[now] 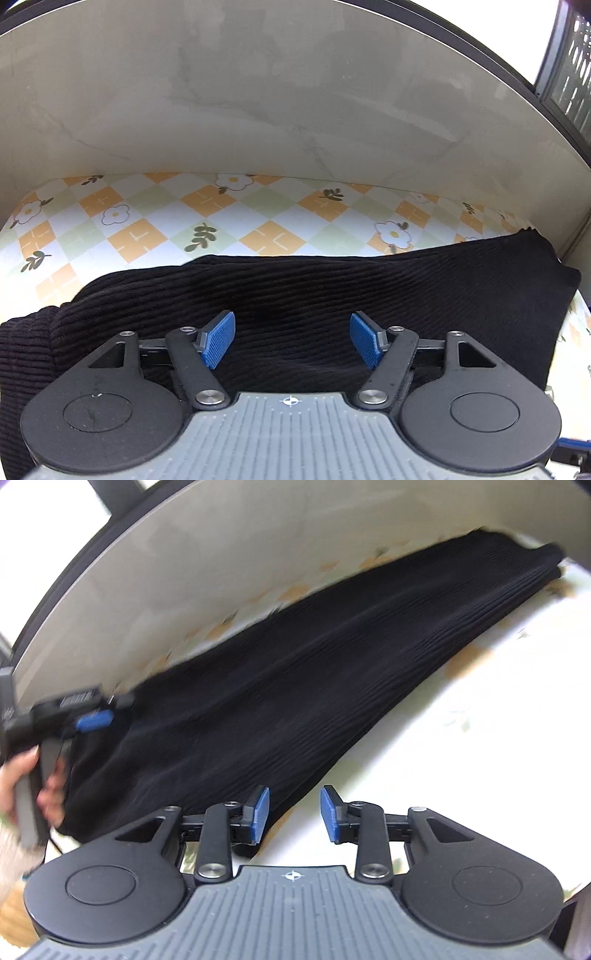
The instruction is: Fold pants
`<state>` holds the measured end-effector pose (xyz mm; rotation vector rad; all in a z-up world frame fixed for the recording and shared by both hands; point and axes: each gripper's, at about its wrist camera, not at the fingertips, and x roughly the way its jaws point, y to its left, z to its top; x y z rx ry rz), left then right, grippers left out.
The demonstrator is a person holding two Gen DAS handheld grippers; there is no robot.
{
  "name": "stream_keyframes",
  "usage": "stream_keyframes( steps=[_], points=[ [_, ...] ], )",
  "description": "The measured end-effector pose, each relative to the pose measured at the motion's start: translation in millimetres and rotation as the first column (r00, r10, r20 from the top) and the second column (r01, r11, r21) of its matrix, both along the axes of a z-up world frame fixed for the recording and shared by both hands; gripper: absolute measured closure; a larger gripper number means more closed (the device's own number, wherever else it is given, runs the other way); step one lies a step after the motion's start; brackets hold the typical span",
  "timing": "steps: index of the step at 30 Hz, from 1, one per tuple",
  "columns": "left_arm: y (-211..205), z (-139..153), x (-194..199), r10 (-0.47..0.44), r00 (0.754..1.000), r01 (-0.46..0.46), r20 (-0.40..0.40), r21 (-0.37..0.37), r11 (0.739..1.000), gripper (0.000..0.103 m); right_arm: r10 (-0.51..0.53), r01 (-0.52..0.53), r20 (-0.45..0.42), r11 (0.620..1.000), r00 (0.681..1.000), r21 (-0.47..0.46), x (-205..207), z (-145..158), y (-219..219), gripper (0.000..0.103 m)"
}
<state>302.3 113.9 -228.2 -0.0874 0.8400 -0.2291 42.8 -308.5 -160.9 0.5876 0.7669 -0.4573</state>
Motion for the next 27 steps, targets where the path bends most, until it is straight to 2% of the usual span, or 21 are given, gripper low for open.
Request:
stream_keyframes(
  steps=[5,6,7,9,12,17,23,27],
  points=[
    [-50,21,-17,-0.011,1.000,0.013,-0.028,0.063,0.998,0.016,-0.128,0.131,0.036,0.985,0.991,-0.109,-15,31,-54,0.049],
    [-58,24,-18,-0.008,1.000,0.010,-0.029,0.067,0.998,0.015,-0.143,0.148,0.043,0.981,0.989,-0.124,-16,36,-66,0.046],
    [-64,26,-19,-0.003,0.999,0.005,-0.032,0.067,0.998,0.014,-0.154,0.160,0.051,0.978,0.987,-0.136,-17,40,-76,0.044],
    [-78,29,-18,0.012,0.999,-0.009,-0.044,0.070,0.998,0.010,-0.164,0.174,0.076,0.973,0.984,-0.152,-18,49,-100,0.032],
    [-100,32,-13,0.049,0.997,-0.043,-0.053,0.097,0.994,0.008,-0.145,0.162,0.110,0.973,0.983,-0.162,-19,57,-137,0.019],
    [-136,30,-7,0.115,0.991,-0.106,-0.069,0.116,0.987,0.000,-0.120,0.136,0.124,0.982,0.985,-0.134,-18,47,-206,0.015],
    [-176,11,-5,0.159,0.983,-0.151,-0.091,0.096,0.984,0.000,-0.103,0.115,0.138,0.990,0.985,-0.079,-34,15,-283,0.015],
    [-202,-10,-4,0.197,0.973,-0.187,-0.124,0.086,0.979,0.000,-0.133,0.141,0.146,0.989,0.980,-0.040,-52,-8,-331,0.015]
  ],
)
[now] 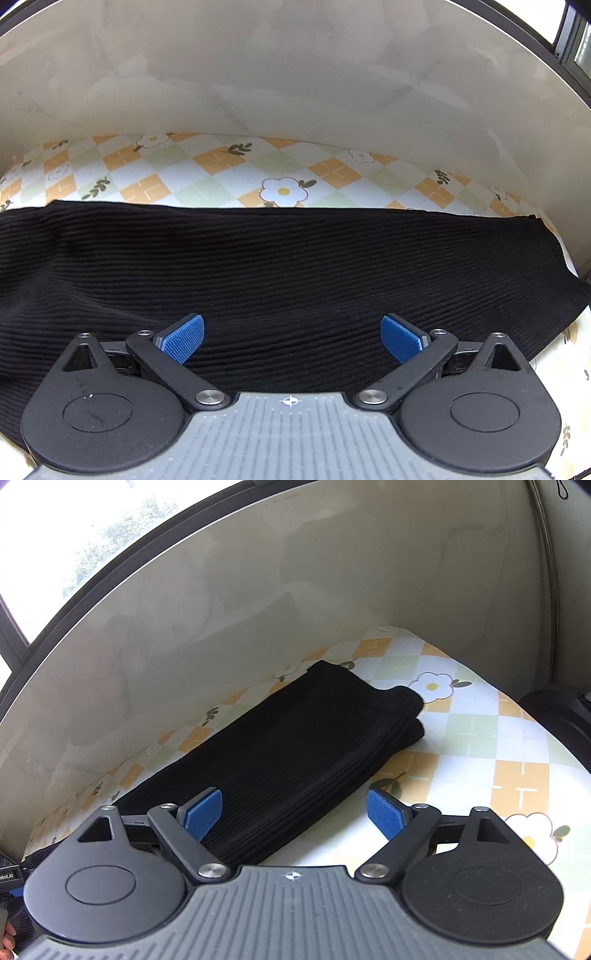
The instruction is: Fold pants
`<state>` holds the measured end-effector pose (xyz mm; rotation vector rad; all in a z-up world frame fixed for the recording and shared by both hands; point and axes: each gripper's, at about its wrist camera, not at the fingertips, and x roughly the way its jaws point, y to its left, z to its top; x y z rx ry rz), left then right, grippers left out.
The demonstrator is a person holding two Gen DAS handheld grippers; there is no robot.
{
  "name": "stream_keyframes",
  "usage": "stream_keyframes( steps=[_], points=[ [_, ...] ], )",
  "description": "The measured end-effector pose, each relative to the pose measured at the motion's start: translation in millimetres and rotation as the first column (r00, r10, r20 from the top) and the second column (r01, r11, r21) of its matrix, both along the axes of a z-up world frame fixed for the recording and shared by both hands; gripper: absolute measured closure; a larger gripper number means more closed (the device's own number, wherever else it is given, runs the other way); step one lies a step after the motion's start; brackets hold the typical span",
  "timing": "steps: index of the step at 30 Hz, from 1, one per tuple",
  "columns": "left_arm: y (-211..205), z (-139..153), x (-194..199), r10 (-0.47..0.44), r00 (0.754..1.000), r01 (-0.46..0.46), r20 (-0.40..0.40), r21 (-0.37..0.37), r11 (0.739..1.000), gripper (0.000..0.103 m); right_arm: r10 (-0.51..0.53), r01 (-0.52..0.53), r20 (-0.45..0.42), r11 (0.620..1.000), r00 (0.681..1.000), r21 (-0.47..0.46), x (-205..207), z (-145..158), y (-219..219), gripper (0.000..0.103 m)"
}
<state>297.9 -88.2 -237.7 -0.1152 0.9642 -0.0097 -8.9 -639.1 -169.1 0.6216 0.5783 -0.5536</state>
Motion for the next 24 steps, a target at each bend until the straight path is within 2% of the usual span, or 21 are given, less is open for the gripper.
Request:
stream_keyframes(
  steps=[5,11,13,20,24],
  points=[
    [-31,-15,1,-0.018,1.000,0.018,-0.006,0.077,0.997,0.000,-0.028,0.024,0.041,0.995,0.999,0.094,-13,-25,-47,0.015],
    [-45,-34,7,-0.005,0.998,0.015,-0.066,0.149,0.989,0.000,0.036,-0.047,0.078,0.988,0.996,0.150,2,-47,-67,0.015],
    [-45,-31,8,0.010,0.996,0.004,-0.086,0.161,0.987,0.000,0.050,-0.066,0.098,0.985,0.994,0.158,9,-49,-70,0.015],
    [-38,-36,3,0.060,0.994,-0.049,-0.087,0.131,0.990,0.000,0.067,-0.099,0.165,0.977,0.984,0.189,38,-54,-87,0.013],
    [-38,-37,-5,0.058,0.997,-0.051,-0.051,0.135,0.990,0.000,0.008,-0.061,0.232,0.973,0.973,0.222,42,-59,-95,0.014]
  ],
)
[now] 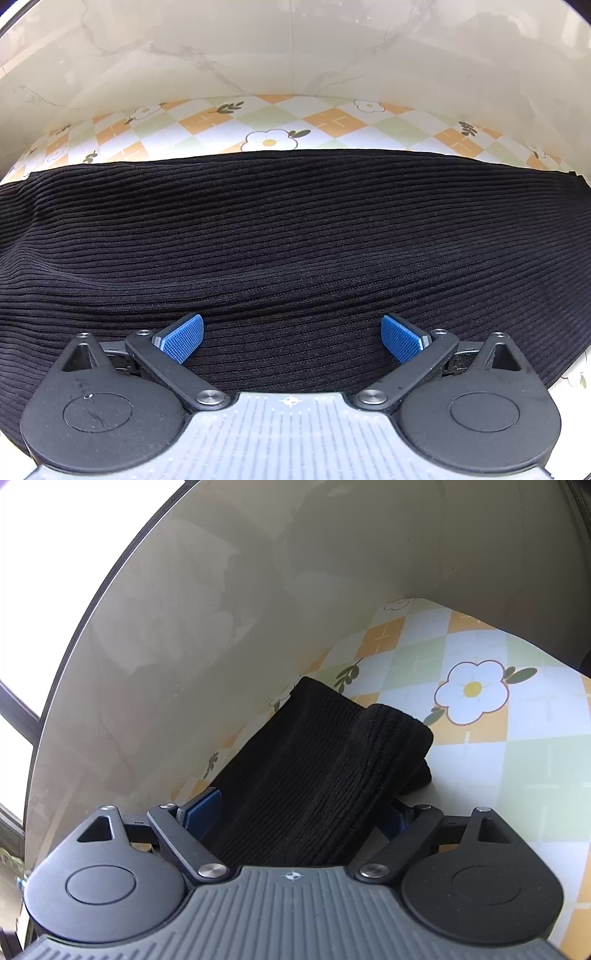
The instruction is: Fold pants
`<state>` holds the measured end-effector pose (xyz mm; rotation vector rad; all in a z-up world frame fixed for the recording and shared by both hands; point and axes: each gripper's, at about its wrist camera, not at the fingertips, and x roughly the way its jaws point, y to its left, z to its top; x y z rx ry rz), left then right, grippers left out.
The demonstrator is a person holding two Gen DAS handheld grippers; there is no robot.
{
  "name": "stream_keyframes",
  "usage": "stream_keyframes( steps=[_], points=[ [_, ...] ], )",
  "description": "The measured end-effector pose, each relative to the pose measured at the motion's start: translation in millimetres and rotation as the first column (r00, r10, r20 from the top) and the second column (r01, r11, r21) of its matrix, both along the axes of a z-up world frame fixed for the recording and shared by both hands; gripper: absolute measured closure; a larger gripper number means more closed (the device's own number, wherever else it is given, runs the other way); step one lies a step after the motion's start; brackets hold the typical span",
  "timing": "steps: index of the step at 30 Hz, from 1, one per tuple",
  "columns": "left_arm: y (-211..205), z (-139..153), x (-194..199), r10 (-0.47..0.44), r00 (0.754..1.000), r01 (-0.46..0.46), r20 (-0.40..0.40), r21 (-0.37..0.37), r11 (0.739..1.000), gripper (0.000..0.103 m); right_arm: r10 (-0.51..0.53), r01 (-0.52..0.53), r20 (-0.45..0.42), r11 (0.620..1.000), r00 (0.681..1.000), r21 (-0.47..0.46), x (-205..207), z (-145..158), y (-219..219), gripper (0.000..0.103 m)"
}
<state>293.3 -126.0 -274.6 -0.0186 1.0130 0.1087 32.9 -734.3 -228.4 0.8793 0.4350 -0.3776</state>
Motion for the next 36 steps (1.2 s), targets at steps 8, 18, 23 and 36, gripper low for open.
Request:
stream_keyframes(
  steps=[8,18,23,36],
  points=[
    [1,1,-12,-0.008,0.999,0.008,0.039,0.003,1.000,0.000,0.025,-0.028,0.035,0.995,0.999,0.098,1,-7,21,0.014],
    [-5,-4,-5,-0.007,0.999,0.007,0.036,0.002,1.000,0.000,-0.054,0.056,-0.043,0.997,0.998,0.057,30,-12,-20,0.057],
    [-3,-3,-4,-0.012,1.000,0.012,0.028,-0.004,1.000,0.000,-0.082,0.083,-0.042,0.996,0.996,0.030,16,1,-21,0.084],
    [-34,-4,-5,-0.165,0.986,0.166,0.010,-0.033,0.986,0.000,-0.185,0.182,-0.169,0.983,0.968,-0.033,-60,1,-28,0.086]
  ],
)
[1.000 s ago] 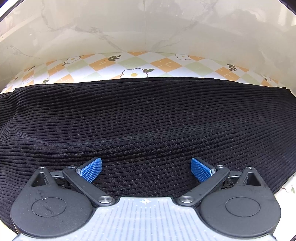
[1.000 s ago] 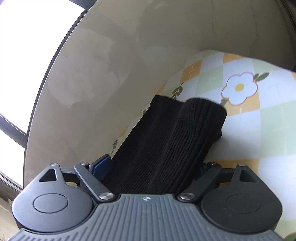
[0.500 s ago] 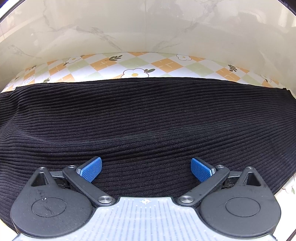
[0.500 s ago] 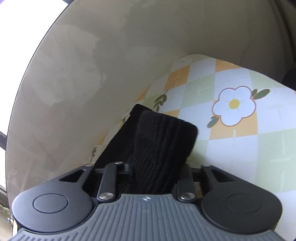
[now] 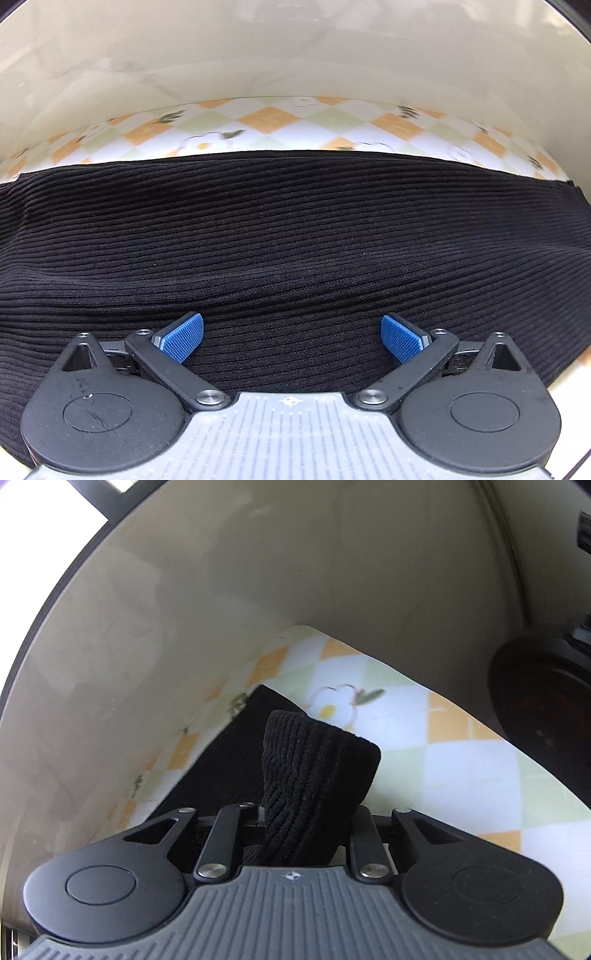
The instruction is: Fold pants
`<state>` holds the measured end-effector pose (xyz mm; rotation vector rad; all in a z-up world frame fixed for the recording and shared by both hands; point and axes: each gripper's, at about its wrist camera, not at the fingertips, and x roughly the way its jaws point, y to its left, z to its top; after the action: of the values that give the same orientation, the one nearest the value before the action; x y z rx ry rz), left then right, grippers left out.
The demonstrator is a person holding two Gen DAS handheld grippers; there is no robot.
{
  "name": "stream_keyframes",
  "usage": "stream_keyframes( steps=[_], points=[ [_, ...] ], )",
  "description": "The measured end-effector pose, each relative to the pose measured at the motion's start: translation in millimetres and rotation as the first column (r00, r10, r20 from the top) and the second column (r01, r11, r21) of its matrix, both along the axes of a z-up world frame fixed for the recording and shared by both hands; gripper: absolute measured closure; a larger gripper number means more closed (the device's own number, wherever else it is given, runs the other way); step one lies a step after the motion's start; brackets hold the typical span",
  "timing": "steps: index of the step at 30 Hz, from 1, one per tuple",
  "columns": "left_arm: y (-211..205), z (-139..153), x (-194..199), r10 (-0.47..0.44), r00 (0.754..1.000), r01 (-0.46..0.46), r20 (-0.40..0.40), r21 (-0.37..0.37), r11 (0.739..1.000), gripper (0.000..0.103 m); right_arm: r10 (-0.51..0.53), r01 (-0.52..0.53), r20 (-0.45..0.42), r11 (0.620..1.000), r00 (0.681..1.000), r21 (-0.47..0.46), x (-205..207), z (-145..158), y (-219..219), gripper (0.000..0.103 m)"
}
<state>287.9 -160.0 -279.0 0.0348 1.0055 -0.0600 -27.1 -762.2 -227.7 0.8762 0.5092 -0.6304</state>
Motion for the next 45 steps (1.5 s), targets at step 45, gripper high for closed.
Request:
stream_keyframes(
  steps=[45],
  points=[
    [317,66,-99,0.200,0.980,-0.175,-0.001,-0.481,0.859,0.001,0.740,-0.874,-0.477,0.461,0.473,-0.152,213,39,431,0.055]
  ],
)
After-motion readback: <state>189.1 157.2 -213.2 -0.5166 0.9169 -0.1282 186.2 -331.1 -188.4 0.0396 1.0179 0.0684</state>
